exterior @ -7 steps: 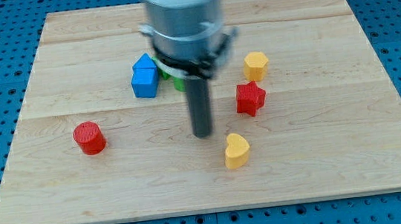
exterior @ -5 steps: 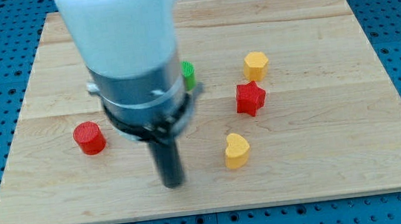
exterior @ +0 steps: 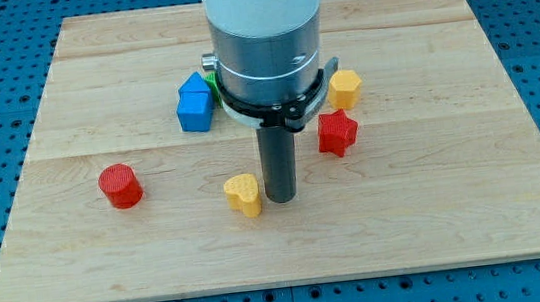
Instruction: Move the yellow heart bottom left to the red star
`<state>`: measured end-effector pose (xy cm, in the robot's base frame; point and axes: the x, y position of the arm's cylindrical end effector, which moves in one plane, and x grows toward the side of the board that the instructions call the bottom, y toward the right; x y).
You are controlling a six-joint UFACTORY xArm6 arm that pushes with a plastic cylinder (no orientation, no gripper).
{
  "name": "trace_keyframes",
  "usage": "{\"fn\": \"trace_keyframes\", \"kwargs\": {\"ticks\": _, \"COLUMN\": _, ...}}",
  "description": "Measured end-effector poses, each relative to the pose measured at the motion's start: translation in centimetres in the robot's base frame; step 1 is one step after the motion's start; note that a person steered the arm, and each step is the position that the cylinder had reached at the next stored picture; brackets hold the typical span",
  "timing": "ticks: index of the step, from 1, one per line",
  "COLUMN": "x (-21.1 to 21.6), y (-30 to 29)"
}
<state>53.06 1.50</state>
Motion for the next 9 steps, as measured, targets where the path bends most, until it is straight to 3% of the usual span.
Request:
{"fn": "trace_keyframes", "kwargs": {"ticks": 1, "x": 5.6, "y": 2.9}}
{"fn": "trace_keyframes", "kwargs": {"ticks": 2, "x": 3.5, "y": -4.4}}
{"fn": "trace_keyframes", "kwargs": {"ticks": 4, "x": -1.3, "y": -2.3}}
{"fn": "trace_keyframes", "kwargs": {"ticks": 5, "x": -1.2, "y": -0.8}}
{"fn": "trace_keyframes", "kwargs": {"ticks": 6, "x": 4.4, "y": -1.5}}
{"fn": "trace_keyframes", "kwargs": {"ticks": 7, "x": 5.5, "y": -12.2}}
{"fn": "trace_keyframes", "kwargs": {"ticks": 8, "x": 2.6, "y": -16.9}}
{"fn": "trace_keyframes", "kwargs": {"ticks": 9, "x": -1.6, "y": -17.1}}
